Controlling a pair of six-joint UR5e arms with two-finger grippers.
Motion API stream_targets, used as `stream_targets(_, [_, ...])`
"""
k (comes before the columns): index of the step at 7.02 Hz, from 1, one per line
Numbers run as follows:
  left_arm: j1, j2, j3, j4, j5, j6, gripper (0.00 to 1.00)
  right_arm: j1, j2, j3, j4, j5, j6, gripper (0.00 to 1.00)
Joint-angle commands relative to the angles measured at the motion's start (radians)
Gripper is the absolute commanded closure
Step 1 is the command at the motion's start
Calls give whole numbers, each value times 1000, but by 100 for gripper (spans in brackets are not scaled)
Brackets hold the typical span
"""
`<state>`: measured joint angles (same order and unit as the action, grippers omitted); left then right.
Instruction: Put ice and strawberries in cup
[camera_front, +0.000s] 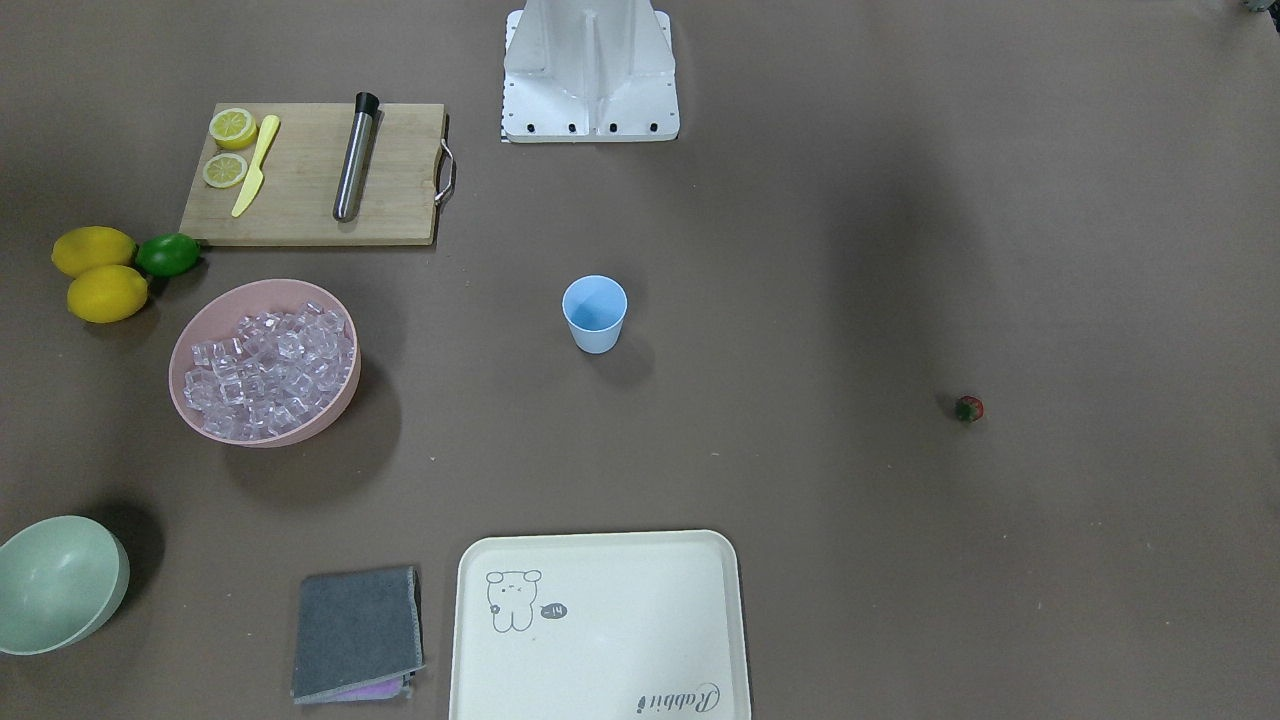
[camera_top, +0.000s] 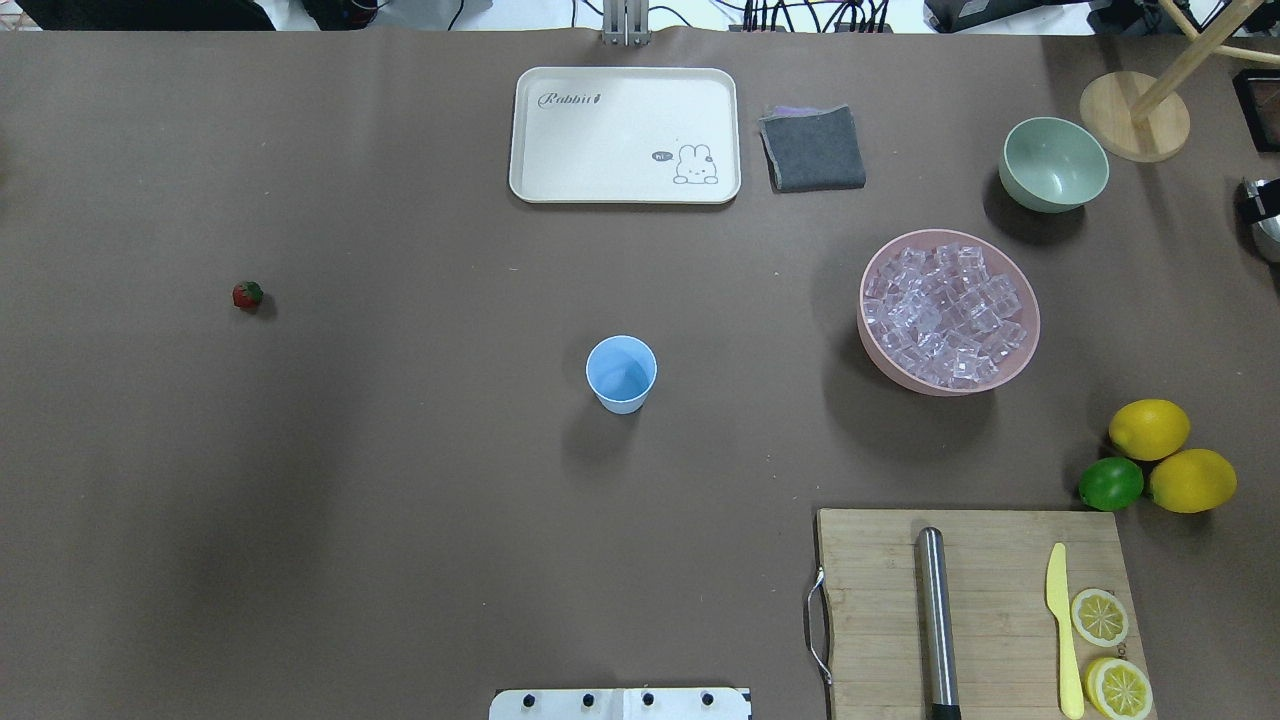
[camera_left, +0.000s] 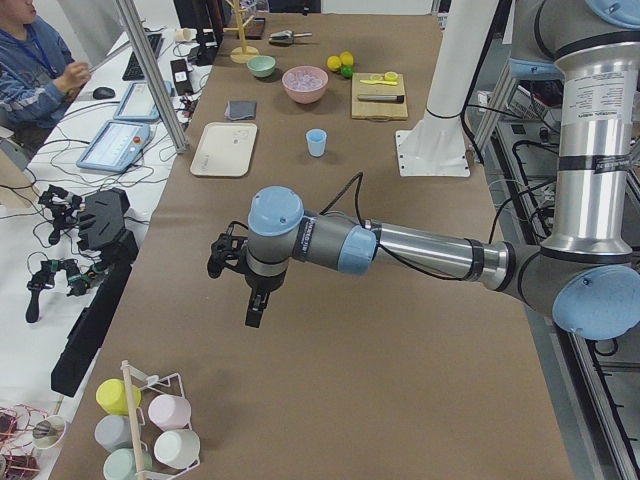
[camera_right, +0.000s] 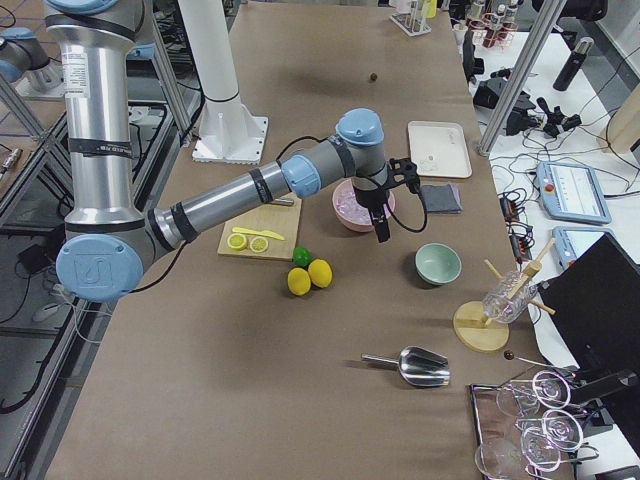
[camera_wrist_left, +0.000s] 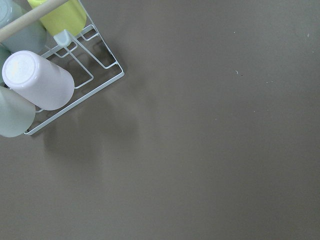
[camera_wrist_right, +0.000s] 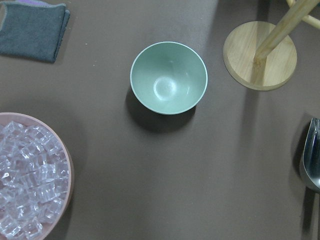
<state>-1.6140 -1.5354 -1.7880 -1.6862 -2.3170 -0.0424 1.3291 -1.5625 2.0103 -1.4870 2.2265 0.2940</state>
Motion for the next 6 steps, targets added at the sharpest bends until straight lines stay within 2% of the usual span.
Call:
stream_targets(1, [2, 6, -17, -17, -5, 1, 2, -13, 1, 8, 4, 12, 5, 0])
stream_targets(4, [6, 3, -22, -18, -4, -1, 2, -137, 65, -4, 16, 30, 45, 0])
stream_targets(6, [22, -3, -21, -20, -4, -2, 2, -247, 183, -77, 156, 13, 286, 2])
